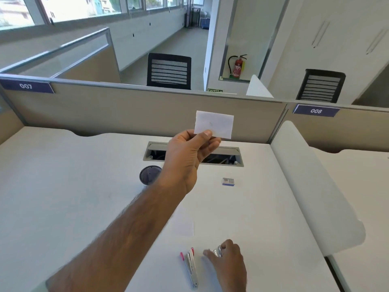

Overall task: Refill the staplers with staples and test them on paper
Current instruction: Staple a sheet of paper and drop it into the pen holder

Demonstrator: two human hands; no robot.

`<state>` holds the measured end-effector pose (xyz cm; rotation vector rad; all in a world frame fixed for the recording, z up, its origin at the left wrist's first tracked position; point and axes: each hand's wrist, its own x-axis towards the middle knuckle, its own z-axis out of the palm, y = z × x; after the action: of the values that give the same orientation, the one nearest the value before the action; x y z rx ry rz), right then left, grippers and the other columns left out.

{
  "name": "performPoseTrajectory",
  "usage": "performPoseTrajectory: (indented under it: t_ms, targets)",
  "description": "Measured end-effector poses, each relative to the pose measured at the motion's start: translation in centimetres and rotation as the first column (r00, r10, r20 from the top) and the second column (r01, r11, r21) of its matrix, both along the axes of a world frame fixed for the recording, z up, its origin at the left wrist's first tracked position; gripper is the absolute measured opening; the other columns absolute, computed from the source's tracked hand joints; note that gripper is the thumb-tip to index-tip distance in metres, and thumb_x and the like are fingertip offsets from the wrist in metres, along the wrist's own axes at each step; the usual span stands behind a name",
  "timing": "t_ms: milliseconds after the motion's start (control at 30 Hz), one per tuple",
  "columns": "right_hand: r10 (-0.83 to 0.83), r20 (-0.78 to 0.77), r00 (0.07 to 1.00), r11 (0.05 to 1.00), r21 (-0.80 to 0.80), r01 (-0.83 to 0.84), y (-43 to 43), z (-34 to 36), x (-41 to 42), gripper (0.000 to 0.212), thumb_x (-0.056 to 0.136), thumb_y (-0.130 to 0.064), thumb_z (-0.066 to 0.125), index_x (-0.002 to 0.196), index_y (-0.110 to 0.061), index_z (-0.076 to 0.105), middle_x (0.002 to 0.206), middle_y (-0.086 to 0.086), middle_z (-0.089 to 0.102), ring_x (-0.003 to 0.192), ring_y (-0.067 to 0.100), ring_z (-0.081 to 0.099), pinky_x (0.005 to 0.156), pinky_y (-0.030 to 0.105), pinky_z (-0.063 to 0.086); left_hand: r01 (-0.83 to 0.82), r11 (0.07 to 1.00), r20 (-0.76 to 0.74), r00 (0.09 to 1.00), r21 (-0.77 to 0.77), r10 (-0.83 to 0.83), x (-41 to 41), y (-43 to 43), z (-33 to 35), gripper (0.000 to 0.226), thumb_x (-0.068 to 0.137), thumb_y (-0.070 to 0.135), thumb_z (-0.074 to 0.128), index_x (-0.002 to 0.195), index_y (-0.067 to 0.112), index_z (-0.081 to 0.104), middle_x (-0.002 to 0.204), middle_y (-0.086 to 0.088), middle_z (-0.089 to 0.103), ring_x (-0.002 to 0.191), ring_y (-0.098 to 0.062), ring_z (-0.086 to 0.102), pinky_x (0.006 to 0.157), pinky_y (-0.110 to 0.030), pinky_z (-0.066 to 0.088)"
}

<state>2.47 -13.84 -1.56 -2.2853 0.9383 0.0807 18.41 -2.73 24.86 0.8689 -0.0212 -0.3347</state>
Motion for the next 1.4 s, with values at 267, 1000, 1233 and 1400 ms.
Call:
performPoseTrajectory:
  t_ms: [267, 1000, 1233, 1400]
  targets:
    - [-0.224, 0.682, 0.696, 0.844, 0.493, -0.211, -0.4, 19.6, 9.6, 0.013, 0.093, -0.032, 0.068, 0.093, -0.02, 0.073, 0.085, -0.002, 0.074, 0.079, 0.013, 0.068, 0.058, 0.021, 0.052, -0.023, 0.999, 0.088, 0.996, 0.039, 0.019, 1.4, 0.6, 2.8, 0.014, 0.09, 0.009, 0.075, 0.102, 0.006, 0.069, 0.093, -0.011, 0.077, 0.081, -0.02, 0.075, 0.075, -0.027, 0.062]
    - [-0.298, 0.828, 0.475, 0.685, 0.532, -0.498, 1.4, 35.9, 13.9, 0.007, 0.089, -0.016, 0.074, 0.092, -0.022, 0.076, 0.09, -0.001, 0.077, 0.076, 0.014, 0.063, 0.066, 0.029, 0.054, -0.517, 0.795, 0.579, 0.769, 0.318, 0.269, 0.4, 0.6, 7.8, 0.017, 0.092, 0.026, 0.076, 0.105, 0.021, 0.066, 0.095, 0.005, 0.072, 0.087, -0.009, 0.069, 0.075, -0.018, 0.058]
    - [-0.366, 0.852, 0.375, 0.76, 0.506, -0.407, 1.6, 36.3, 14.2, 0.01, 0.09, -0.012, 0.072, 0.09, -0.022, 0.073, 0.078, -0.009, 0.076, 0.064, 0.007, 0.064, 0.058, 0.021, 0.055, -0.83, 0.495, 0.868, 0.424, 0.258, 0.258, -0.6, 0.1, 8.3, 0.024, 0.092, 0.021, 0.075, 0.115, 0.022, 0.067, 0.109, 0.009, 0.057, 0.097, -0.007, 0.057, 0.083, -0.007, 0.043]
    - [-0.323, 0.891, 0.319, 0.833, 0.427, -0.351, 2.2, 36.0, 14.0, 0.002, 0.091, -0.018, 0.072, 0.091, -0.017, 0.072, 0.08, -0.001, 0.075, 0.077, 0.02, 0.073, 0.067, 0.032, 0.063, -0.594, 0.699, 0.812, 0.582, 0.399, 0.031, -1.1, -0.4, 9.0, 0.038, 0.099, 0.046, 0.056, 0.118, 0.018, 0.073, 0.113, 0.009, 0.068, 0.107, -0.004, 0.064, 0.092, -0.022, 0.053]
